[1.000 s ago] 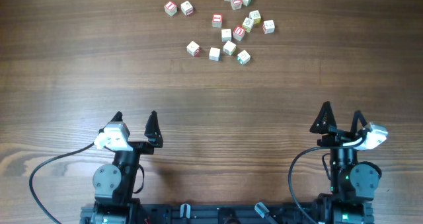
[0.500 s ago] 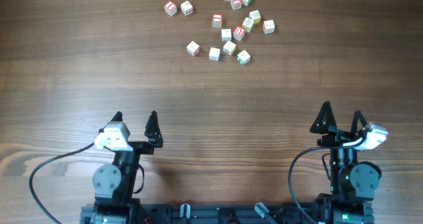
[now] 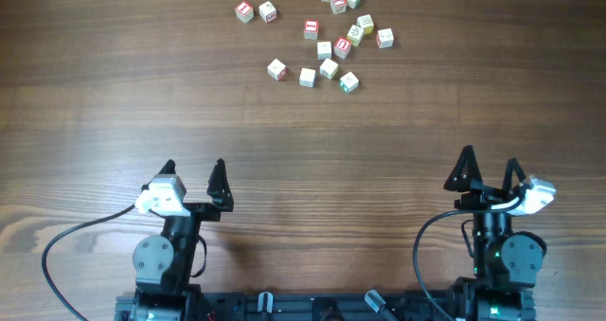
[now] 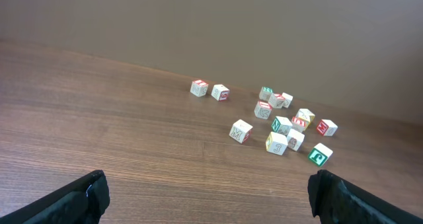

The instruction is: Form a circle

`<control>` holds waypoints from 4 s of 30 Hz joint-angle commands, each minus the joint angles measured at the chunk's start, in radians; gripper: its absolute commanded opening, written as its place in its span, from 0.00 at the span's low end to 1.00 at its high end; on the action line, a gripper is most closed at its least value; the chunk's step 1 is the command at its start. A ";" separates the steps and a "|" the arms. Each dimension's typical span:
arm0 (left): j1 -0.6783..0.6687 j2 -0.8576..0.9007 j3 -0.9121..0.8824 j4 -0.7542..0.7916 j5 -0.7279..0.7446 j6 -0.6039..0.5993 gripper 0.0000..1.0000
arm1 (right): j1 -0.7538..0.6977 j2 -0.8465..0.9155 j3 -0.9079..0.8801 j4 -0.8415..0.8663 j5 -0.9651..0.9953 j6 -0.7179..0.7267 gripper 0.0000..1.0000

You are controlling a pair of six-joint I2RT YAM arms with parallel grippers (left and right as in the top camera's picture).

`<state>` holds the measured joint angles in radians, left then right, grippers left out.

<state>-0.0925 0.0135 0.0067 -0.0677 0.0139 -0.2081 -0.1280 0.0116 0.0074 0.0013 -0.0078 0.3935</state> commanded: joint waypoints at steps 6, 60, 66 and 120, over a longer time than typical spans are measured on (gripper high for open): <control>-0.001 -0.011 0.000 -0.009 0.012 -0.006 1.00 | -0.003 -0.007 -0.002 0.004 -0.016 -0.016 1.00; -0.001 0.837 0.814 -0.435 0.212 -0.006 1.00 | -0.003 -0.007 -0.002 0.004 -0.016 -0.016 1.00; -0.001 0.844 0.814 -0.470 0.312 -0.007 1.00 | -0.003 -0.007 -0.002 0.004 -0.016 -0.016 1.00; -0.245 1.609 1.448 -0.351 0.186 -0.013 0.98 | -0.003 -0.004 -0.002 0.004 -0.016 -0.016 1.00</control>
<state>-0.3084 1.5349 1.3891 -0.4854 0.2134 -0.2161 -0.1280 0.0120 0.0074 0.0013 -0.0078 0.3935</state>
